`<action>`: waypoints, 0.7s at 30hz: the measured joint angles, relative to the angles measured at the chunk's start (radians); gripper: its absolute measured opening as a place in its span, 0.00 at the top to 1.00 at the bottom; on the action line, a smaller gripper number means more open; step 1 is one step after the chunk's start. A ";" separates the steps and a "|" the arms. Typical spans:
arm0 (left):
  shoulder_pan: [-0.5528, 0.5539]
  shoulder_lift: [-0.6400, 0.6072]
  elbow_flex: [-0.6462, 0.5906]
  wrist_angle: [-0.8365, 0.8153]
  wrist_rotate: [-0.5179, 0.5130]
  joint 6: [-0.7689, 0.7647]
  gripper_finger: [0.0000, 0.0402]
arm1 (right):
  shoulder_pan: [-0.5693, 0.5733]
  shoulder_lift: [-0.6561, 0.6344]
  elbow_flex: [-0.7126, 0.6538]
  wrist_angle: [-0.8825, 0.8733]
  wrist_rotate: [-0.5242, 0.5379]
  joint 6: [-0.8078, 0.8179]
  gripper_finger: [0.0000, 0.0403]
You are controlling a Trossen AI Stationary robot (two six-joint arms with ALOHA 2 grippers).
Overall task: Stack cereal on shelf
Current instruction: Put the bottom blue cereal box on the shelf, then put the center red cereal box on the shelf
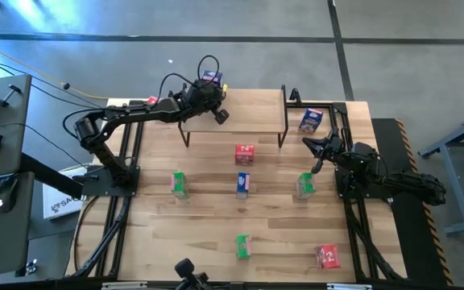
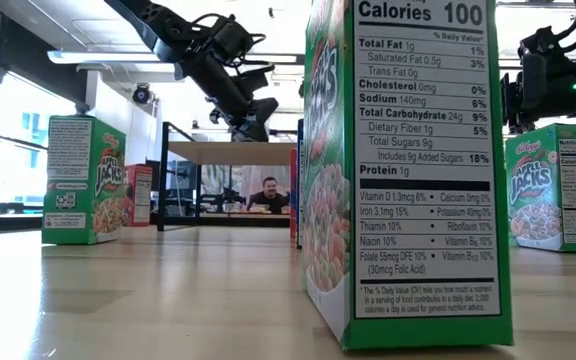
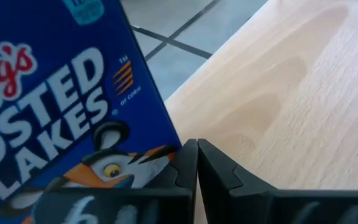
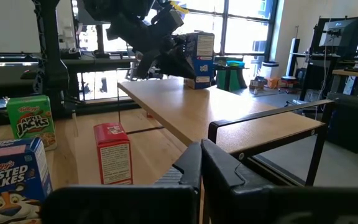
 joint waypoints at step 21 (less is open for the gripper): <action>-0.168 -0.030 0.001 0.111 0.290 0.103 0.99 | 0.000 0.000 0.000 0.000 0.000 0.000 1.00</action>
